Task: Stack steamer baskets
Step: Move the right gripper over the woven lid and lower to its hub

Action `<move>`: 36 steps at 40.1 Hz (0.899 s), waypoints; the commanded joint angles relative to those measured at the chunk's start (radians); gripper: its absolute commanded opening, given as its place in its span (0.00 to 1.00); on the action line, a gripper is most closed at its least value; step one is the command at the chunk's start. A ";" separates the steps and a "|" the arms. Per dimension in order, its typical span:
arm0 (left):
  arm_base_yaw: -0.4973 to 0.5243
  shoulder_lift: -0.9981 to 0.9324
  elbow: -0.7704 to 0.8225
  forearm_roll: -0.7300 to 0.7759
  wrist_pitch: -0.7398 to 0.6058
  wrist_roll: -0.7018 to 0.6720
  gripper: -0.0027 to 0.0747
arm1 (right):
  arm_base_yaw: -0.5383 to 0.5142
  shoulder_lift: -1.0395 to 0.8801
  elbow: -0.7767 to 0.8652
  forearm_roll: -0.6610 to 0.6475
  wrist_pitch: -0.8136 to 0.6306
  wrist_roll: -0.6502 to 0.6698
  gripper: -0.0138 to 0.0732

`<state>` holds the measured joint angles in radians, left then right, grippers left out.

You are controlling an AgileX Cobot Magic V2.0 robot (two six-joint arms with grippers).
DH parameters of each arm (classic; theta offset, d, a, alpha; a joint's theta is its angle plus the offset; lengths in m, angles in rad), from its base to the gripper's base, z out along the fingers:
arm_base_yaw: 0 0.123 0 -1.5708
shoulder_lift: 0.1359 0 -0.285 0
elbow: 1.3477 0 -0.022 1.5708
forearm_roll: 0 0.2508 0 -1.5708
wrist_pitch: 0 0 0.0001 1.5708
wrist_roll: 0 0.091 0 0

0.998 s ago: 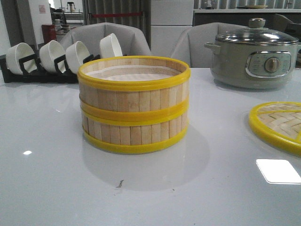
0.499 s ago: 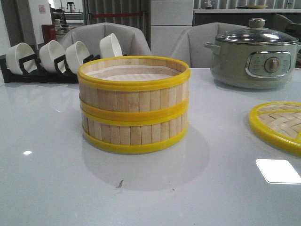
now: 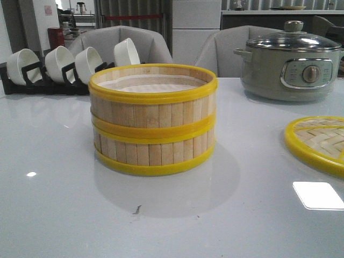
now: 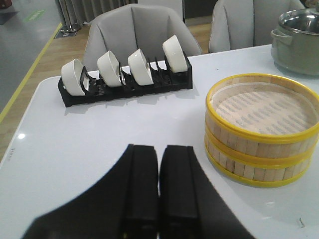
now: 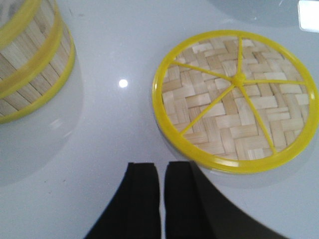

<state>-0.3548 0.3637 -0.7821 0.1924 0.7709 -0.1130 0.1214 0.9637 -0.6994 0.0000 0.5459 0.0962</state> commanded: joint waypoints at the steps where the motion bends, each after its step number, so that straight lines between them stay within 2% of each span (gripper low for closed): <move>1: -0.002 0.018 -0.025 0.008 -0.081 -0.011 0.14 | -0.011 0.081 -0.073 -0.029 -0.051 -0.011 0.47; 4: -0.002 0.018 -0.025 0.008 -0.081 -0.011 0.14 | -0.037 0.163 -0.131 -0.030 -0.031 -0.011 0.49; 17: -0.002 0.018 -0.025 0.008 -0.081 -0.011 0.14 | -0.183 0.481 -0.432 -0.030 0.084 -0.011 0.49; 27: -0.002 0.018 -0.025 0.008 -0.081 -0.011 0.14 | -0.195 0.665 -0.588 -0.039 0.157 -0.011 0.49; 36: -0.002 0.018 -0.025 0.008 -0.081 -0.011 0.14 | -0.195 0.749 -0.634 -0.044 0.189 -0.011 0.49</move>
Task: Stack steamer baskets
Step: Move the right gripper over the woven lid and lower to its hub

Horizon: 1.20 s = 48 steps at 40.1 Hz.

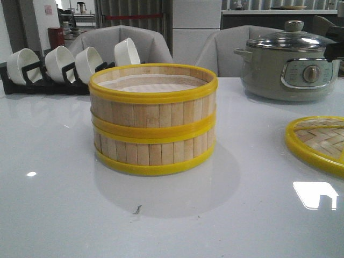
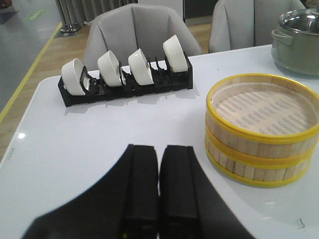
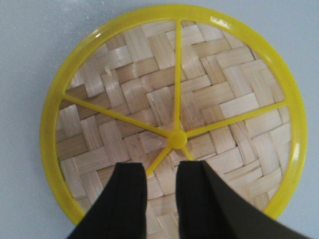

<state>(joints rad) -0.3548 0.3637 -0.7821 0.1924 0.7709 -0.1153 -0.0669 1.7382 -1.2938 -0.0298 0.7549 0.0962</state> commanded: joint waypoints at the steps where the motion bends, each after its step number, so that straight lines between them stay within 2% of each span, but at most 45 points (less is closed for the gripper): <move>1: -0.002 0.018 -0.025 0.008 -0.081 -0.009 0.14 | -0.006 -0.022 -0.040 -0.018 -0.019 -0.011 0.49; 24: -0.002 0.018 -0.025 0.008 -0.081 -0.009 0.14 | -0.006 0.028 -0.047 -0.053 -0.055 -0.011 0.50; 32: -0.002 0.018 -0.025 0.008 -0.081 -0.009 0.14 | -0.006 0.045 -0.047 -0.053 -0.056 -0.011 0.58; 48: -0.002 0.018 -0.025 0.008 -0.081 -0.009 0.14 | -0.006 0.072 -0.048 -0.053 -0.080 -0.011 0.58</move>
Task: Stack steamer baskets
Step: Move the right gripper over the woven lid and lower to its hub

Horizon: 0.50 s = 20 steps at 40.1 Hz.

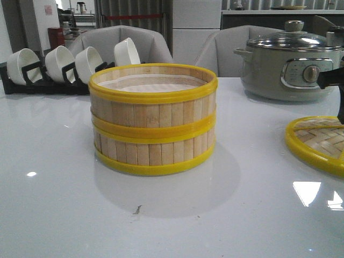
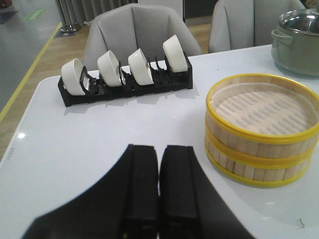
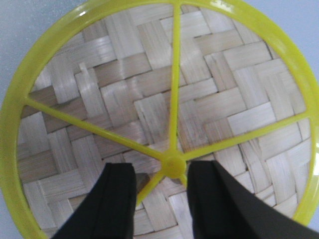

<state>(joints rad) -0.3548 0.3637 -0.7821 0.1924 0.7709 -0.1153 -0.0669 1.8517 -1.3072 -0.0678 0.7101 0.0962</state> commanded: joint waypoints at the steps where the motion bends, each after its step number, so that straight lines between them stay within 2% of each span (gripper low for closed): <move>1: -0.002 0.018 -0.025 0.008 -0.081 -0.009 0.14 | -0.006 -0.040 -0.034 -0.015 -0.036 -0.011 0.58; 20: -0.002 0.018 -0.025 0.008 -0.081 -0.009 0.14 | -0.028 -0.038 -0.034 -0.013 -0.067 -0.011 0.58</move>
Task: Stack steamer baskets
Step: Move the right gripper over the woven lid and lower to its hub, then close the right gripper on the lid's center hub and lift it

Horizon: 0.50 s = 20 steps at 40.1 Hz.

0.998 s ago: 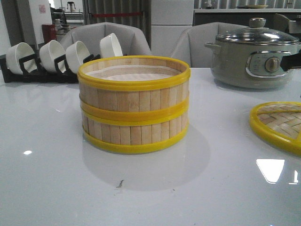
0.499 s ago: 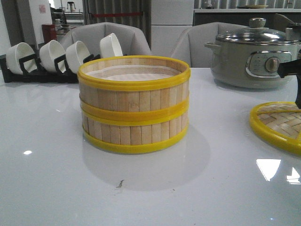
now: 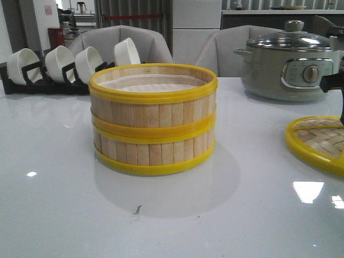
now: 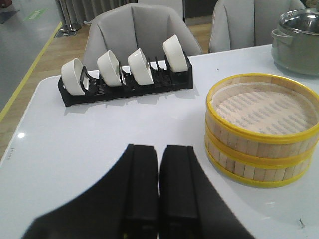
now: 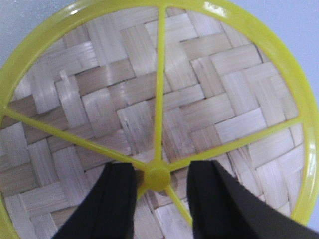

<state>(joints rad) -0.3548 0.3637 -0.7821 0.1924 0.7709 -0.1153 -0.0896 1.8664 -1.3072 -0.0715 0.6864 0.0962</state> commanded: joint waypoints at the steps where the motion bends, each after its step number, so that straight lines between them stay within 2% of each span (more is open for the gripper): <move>1: -0.002 0.018 -0.025 0.008 -0.081 -0.009 0.14 | -0.005 -0.053 -0.034 -0.009 -0.045 -0.011 0.58; 20: -0.002 0.018 -0.025 0.008 -0.081 -0.009 0.14 | -0.005 -0.051 -0.034 0.018 -0.061 -0.011 0.58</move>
<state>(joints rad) -0.3548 0.3637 -0.7821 0.1924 0.7709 -0.1160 -0.0896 1.8664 -1.3072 -0.0498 0.6668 0.0962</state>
